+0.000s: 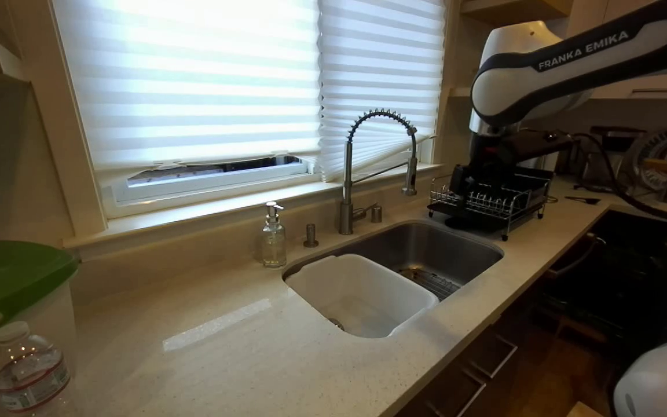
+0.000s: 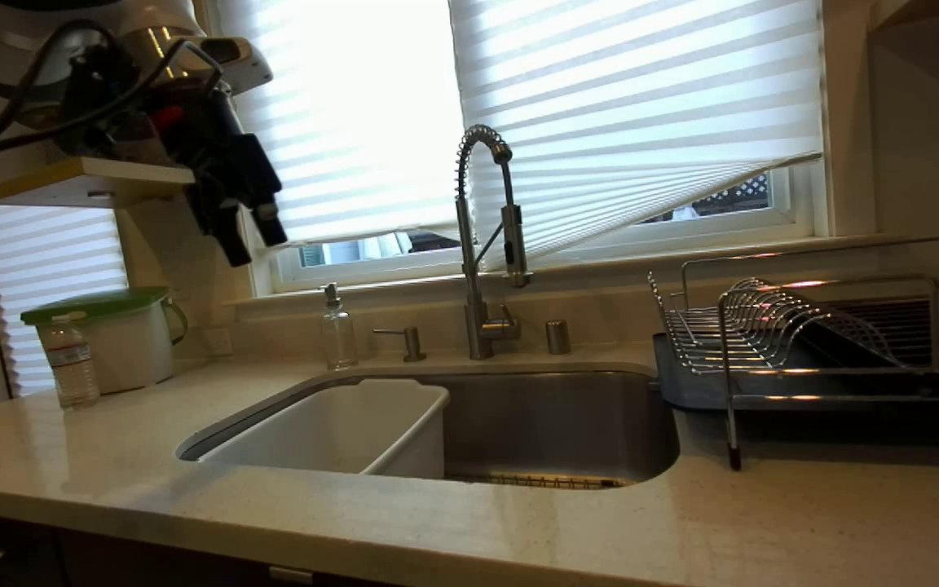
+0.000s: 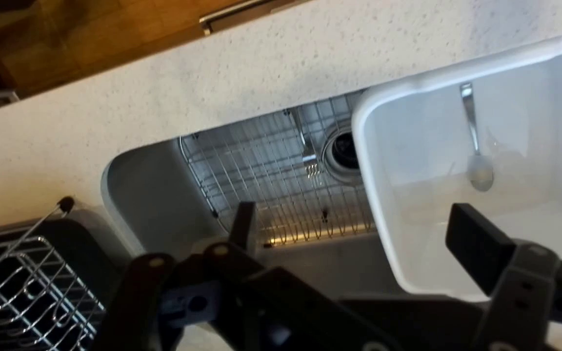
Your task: Move the tap nozzle to the left
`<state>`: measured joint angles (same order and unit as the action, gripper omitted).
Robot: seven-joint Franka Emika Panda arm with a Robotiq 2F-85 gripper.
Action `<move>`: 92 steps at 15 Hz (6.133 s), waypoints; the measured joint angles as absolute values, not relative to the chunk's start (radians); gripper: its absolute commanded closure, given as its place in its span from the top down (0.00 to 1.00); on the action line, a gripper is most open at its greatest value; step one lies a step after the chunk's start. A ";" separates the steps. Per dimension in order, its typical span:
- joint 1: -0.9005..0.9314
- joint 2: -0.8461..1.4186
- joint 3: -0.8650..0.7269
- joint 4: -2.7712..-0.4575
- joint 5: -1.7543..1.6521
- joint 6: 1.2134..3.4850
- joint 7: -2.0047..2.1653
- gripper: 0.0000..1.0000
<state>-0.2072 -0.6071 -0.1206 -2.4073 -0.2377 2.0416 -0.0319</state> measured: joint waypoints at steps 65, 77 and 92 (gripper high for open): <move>-0.462 0.486 -0.272 -1.496 1.531 1.987 -0.223 0.00; -0.477 0.418 -0.284 -1.506 1.223 1.569 -0.313 0.00; -0.292 0.253 -0.194 -1.844 1.382 1.905 -0.693 0.00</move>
<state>-0.2918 0.2529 -0.1940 -1.8439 1.3820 1.9049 -0.6931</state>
